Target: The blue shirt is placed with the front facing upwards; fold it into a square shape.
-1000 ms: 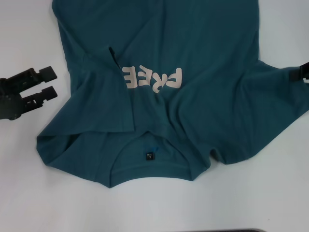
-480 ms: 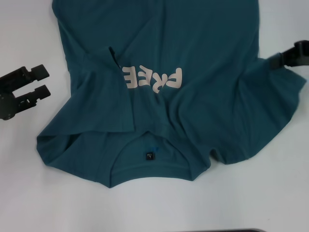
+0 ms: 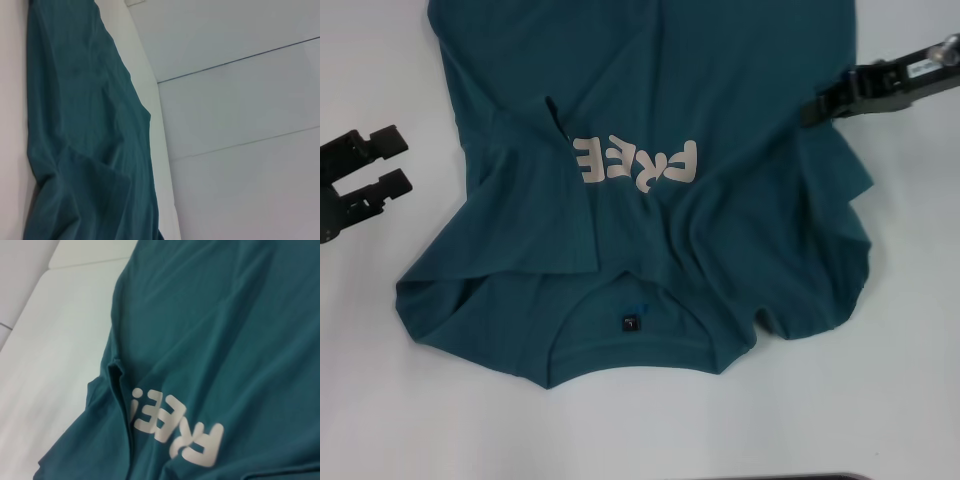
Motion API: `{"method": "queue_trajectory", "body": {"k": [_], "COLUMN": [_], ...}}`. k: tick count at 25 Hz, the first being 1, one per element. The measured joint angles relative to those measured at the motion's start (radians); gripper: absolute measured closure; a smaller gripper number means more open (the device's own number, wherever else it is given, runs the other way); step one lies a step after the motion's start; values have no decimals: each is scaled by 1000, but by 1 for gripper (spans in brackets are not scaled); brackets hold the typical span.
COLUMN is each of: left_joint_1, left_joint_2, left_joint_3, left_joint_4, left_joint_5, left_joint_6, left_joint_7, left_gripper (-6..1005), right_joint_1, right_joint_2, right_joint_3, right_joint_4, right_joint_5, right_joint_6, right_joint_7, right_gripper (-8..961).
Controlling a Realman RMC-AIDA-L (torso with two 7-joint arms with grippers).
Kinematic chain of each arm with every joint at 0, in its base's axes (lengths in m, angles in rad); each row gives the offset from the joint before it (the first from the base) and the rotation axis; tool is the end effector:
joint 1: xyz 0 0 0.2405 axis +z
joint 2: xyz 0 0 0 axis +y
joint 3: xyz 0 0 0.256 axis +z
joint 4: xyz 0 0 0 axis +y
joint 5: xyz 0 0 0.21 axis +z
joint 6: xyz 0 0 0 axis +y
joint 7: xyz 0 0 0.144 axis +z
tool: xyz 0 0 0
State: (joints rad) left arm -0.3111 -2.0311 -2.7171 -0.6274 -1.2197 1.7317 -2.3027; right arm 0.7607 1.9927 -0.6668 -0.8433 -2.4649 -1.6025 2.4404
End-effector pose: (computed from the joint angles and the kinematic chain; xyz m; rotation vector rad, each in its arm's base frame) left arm -0.3296 0.2641 0.0548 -1.9342 -2.0336 -1.2328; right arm 0.2342 0.3880 0.0510 -2.4371 1.6188 0.1679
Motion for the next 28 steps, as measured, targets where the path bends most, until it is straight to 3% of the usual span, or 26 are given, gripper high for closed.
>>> {"method": "queue_trajectory", "body": {"k": [4, 14, 23, 28], "left_joint_1": [1, 7, 7, 7], "left_joint_2": [0, -1, -3, -3], "left_joint_3": [-1, -11, -10, -10], "left_joint_4": [0, 0, 0, 0], "left_joint_5": [-1, -1, -1, 0], "left_joint_6": [0, -1, -2, -3], "left_joint_7": [0, 0, 0, 0], "left_gripper": [217, 218, 217, 217], "right_joint_1": [17, 60, 66, 31], "right_joint_2": [17, 36, 37, 26], "right_joint_3": [-24, -101, -105, -85], "right_joint_4": [13, 128, 140, 132], "right_joint_5": [1, 3, 60, 111], "right_joint_6": [47, 195, 221, 160], "right_joint_7": [21, 26, 16, -71], "right_gripper": [804, 779, 756, 553]}}
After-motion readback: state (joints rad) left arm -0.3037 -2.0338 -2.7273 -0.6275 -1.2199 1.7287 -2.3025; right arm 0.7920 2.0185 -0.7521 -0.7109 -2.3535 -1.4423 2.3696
